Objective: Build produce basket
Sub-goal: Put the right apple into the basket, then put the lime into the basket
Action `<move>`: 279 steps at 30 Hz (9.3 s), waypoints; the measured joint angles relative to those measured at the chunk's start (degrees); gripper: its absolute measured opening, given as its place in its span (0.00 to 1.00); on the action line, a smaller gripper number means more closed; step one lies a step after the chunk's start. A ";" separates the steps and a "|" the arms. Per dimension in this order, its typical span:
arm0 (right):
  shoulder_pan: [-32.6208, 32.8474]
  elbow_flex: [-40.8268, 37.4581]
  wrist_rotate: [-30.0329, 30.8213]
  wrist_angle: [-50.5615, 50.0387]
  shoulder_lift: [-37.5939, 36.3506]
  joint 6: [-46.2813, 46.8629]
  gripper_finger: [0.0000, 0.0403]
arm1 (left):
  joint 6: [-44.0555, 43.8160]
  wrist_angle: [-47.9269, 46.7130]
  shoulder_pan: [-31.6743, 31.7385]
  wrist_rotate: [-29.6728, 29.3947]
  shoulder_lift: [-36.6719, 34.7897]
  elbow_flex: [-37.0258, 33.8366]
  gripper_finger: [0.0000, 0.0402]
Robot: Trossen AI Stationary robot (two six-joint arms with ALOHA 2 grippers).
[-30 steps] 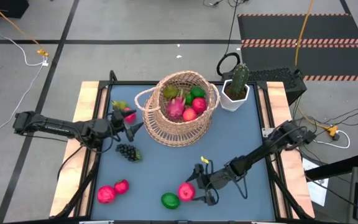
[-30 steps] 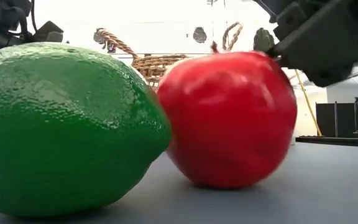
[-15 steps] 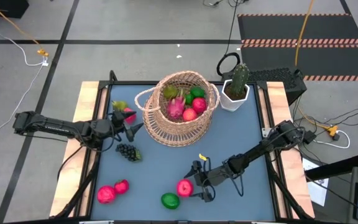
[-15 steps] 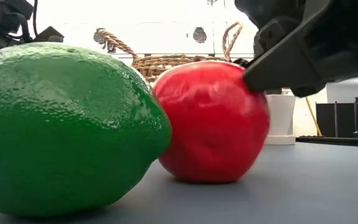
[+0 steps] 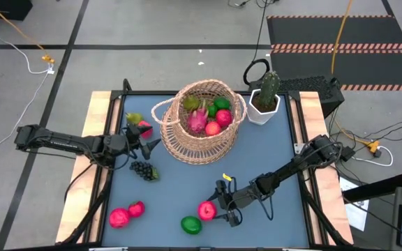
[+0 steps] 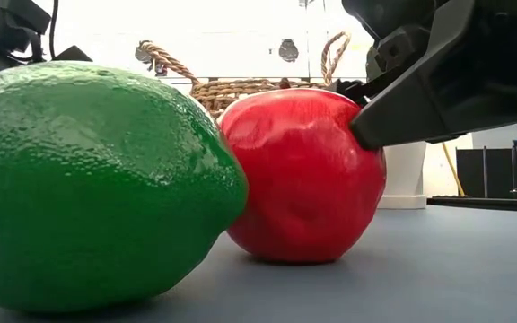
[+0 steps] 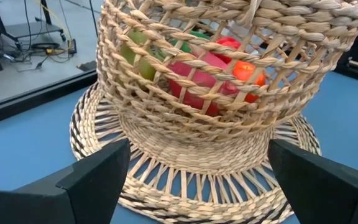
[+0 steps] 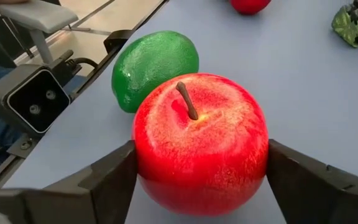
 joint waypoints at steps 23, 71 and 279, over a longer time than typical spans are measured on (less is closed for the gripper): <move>-1.51 -0.04 3.68 1.33 -0.24 -4.22 0.74 | -4.01 -2.03 0.00 0.00 0.00 -0.01 0.95; -42.14 34.91 20.84 -55.05 -10.86 -14.71 0.83 | -18.60 -7.30 -7.39 -0.52 3.33 -3.19 0.95; 1.58 37.25 10.74 -27.53 19.01 10.56 0.88 | 9.97 38.05 -39.98 6.64 58.38 25.55 0.95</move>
